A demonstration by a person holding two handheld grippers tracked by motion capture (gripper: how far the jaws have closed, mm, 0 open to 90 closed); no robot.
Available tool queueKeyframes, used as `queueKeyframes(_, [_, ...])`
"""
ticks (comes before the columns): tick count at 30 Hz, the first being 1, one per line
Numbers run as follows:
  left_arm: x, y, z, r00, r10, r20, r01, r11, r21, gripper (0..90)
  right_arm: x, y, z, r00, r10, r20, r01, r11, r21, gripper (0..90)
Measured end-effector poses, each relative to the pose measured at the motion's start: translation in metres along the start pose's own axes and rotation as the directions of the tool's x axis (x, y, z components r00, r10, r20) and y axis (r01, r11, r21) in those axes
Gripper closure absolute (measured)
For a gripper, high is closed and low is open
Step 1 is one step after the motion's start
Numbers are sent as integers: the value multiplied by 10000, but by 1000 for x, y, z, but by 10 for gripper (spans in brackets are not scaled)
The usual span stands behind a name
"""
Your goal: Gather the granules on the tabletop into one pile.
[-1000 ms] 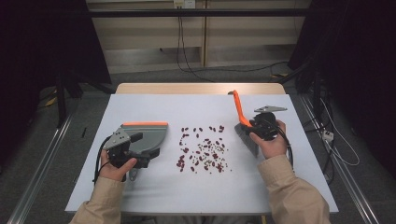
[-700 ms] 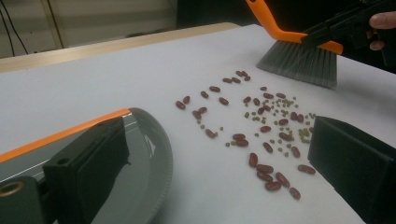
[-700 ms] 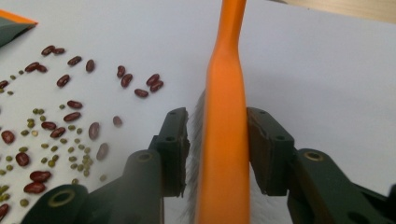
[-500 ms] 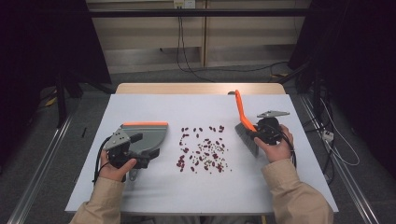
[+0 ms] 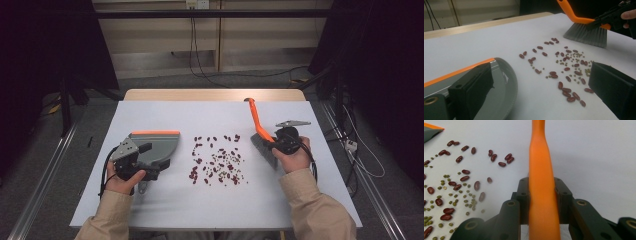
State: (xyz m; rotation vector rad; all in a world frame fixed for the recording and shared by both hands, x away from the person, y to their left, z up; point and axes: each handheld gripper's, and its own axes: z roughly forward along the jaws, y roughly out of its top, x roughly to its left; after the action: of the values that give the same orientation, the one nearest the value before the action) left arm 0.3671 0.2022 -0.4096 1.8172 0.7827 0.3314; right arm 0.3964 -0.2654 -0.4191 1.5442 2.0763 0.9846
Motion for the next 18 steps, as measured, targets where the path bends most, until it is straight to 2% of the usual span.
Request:
queueKeyframes(2, [0,0,0,10000,-10,-9,10,10000,7,54,0,0,-1,10000,58,20,-58,10000,-58,713])
queueKeyframes(7, [1,-1,-1,10000,21,-28,-20,10000,56,54,-3,3,-2,9995,161,-263,-175,9984,-546,713])
queueKeyframes(18, [3,-5,-7,9999,-108,-64,108,9999,70,54,1,19,1,9993,-203,-300,168,9934,-1135,713])
